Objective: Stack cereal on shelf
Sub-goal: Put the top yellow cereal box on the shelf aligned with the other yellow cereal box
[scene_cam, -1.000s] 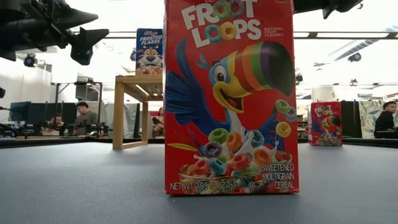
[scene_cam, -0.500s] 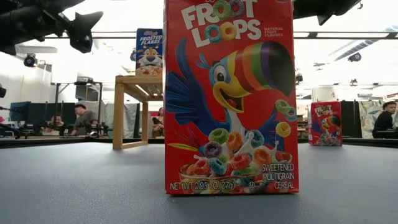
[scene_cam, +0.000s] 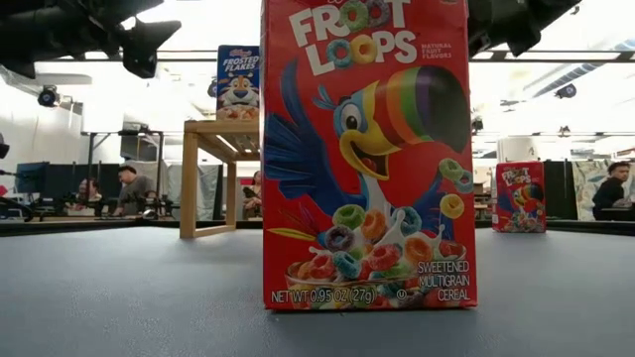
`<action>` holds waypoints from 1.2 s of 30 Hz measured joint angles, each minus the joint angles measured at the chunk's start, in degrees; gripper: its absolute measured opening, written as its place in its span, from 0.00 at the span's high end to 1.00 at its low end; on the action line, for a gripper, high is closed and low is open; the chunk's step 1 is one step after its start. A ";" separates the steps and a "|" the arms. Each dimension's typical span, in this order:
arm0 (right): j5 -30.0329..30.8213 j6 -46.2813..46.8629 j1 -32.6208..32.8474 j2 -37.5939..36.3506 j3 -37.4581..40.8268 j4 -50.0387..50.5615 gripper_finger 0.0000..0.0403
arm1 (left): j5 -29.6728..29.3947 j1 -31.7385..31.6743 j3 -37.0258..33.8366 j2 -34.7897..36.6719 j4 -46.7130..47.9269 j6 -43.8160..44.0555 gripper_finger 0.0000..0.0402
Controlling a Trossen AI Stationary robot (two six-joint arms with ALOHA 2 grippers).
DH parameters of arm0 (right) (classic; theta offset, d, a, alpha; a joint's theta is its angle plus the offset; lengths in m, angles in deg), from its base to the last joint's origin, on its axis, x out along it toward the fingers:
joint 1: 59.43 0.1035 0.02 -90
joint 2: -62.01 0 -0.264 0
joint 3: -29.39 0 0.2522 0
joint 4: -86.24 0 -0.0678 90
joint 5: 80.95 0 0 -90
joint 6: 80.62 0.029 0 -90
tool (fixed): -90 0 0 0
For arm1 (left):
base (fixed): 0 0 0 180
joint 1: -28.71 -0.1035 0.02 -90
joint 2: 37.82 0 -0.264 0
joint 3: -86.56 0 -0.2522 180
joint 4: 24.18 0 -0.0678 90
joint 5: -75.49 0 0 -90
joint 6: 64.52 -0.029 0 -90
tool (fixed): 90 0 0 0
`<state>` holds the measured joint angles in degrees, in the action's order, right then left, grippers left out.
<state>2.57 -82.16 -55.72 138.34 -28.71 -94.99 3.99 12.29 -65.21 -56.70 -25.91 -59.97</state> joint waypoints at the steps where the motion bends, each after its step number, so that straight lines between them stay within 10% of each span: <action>1: -0.02 0.55 0.39 1.13 0.00 -0.79 0.29 | 0.01 0.00 0.12 -0.53 0.04 -0.01 0.49; 36: -3.06 7.96 2.29 18.23 -0.17 -13.13 0.38 | 1.10 0.26 0.08 -2.91 2.45 2.56 0.49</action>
<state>-0.49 -74.21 -53.43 156.58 -28.89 -108.13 5.09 12.55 -65.13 -59.60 -23.46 -57.41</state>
